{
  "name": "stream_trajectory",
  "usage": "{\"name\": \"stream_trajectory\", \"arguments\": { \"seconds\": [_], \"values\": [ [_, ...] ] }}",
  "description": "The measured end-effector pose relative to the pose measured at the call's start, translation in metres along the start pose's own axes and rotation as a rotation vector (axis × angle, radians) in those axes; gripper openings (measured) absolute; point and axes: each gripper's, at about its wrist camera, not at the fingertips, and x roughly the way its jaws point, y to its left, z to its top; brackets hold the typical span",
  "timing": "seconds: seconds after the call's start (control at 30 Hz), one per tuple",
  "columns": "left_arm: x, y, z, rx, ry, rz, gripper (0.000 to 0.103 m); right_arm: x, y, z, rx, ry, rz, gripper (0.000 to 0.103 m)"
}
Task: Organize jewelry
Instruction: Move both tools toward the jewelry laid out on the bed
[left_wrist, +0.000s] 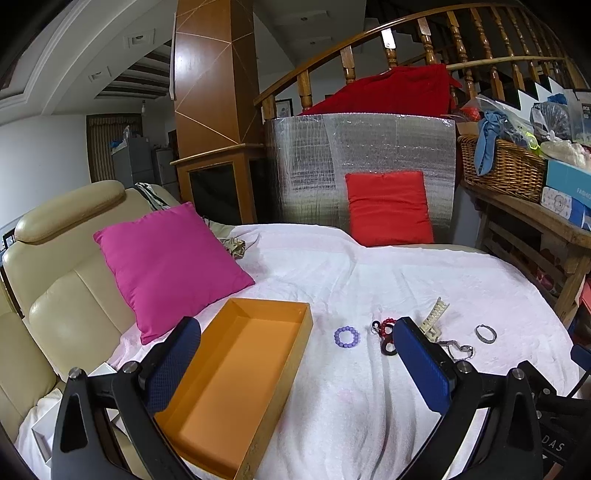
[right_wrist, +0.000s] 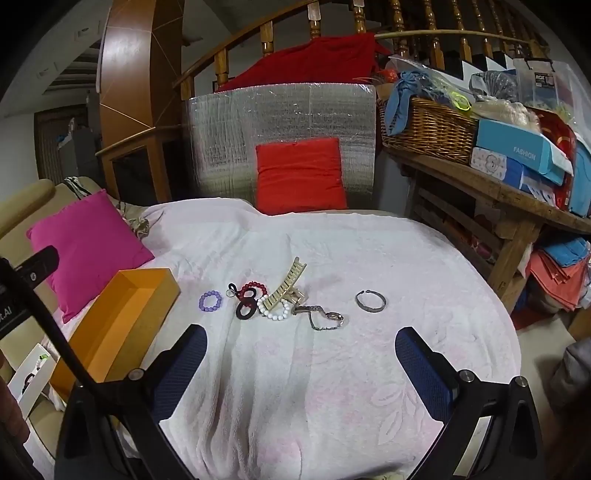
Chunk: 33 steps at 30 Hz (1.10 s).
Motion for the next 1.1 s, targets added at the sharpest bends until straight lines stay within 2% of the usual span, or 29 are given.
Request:
{"name": "stream_trajectory", "arguments": {
  "seconds": [0.53, 1.1],
  "values": [
    [0.018, -0.005, -0.002, 0.008, 0.020, -0.021, 0.103, 0.023, -0.002, 0.000, 0.023, 0.037, -0.016, 0.103],
    [0.022, -0.016, -0.001, 0.026, 0.027, -0.025, 0.103, 0.027, -0.014, -0.002, 0.049, 0.046, -0.030, 0.103]
  ]
}}
